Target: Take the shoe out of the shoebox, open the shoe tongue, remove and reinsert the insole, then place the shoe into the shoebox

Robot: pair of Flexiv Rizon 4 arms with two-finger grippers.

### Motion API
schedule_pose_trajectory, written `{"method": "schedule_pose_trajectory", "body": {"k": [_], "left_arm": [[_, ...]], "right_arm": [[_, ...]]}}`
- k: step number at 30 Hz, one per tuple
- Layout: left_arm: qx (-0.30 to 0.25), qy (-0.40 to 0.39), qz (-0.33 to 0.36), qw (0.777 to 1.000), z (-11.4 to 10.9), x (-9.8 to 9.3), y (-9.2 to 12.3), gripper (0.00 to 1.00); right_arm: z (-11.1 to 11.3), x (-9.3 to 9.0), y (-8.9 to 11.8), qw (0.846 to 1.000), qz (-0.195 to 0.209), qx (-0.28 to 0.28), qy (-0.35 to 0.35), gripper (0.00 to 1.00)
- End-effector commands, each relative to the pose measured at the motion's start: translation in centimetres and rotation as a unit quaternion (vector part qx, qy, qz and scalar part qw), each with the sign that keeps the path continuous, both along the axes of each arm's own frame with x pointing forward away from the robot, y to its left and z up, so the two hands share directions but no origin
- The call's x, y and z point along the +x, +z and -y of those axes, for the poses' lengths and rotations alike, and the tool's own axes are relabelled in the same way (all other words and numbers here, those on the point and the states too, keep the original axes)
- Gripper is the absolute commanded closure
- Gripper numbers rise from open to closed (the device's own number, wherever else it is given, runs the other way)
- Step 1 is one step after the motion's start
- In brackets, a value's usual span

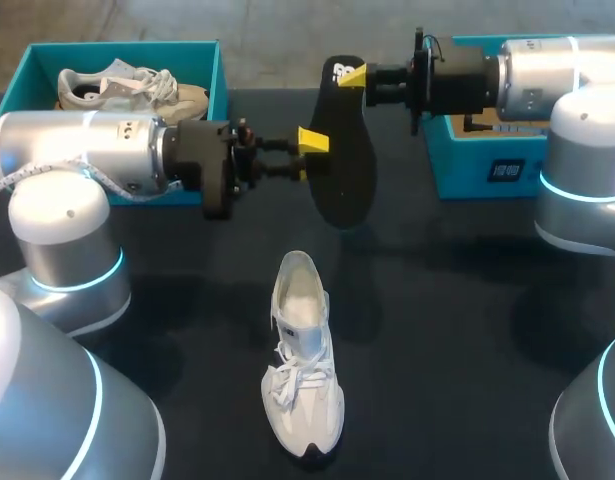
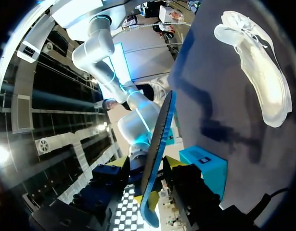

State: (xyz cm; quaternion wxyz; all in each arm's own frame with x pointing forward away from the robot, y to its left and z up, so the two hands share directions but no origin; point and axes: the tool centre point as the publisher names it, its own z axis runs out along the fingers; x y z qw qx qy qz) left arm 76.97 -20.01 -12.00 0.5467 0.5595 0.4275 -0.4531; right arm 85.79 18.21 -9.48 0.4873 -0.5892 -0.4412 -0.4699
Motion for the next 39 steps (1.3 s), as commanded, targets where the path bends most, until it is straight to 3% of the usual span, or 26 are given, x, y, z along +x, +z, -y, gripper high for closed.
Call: {"method": "schedule_pose_trajectory", "body": {"k": [1, 14, 26, 27, 29, 39], "left_arm": [[-0.001, -0.002, 0.005, 1.000, 0.46, 0.24, 0.11, 0.64], [0.006, 0.000, 0.010, 1.000, 0.71, 0.25, 0.01, 1.00], [0.006, 0.000, 0.014, 1.000, 0.82, 0.25, -0.11, 1.00], [0.006, 0.000, 0.014, 1.000, 0.81, 0.22, -0.11, 1.00], [0.006, 0.001, 0.015, 1.000, 0.80, 0.18, -0.11, 1.00], [0.004, 0.007, 0.018, 1.000, 0.02, -0.01, 0.15, 1.00]], "right_arm": [[-0.11, 0.07, 0.03, 1.000, -0.001, -0.002, 0.001, 1.00], [-0.11, 0.07, 0.03, 1.000, -0.001, -0.002, 0.001, 1.00], [-0.03, 0.06, 0.29, 1.000, 0.002, 0.001, 0.000, 1.00], [-0.06, 0.05, 0.37, 1.000, 0.003, 0.002, 0.001, 0.81], [-0.08, 0.02, 0.49, 1.000, 0.004, 0.003, 0.000, 0.00], [0.61, -0.76, 0.80, 1.000, 0.007, -0.001, -0.006, 0.00]]}}
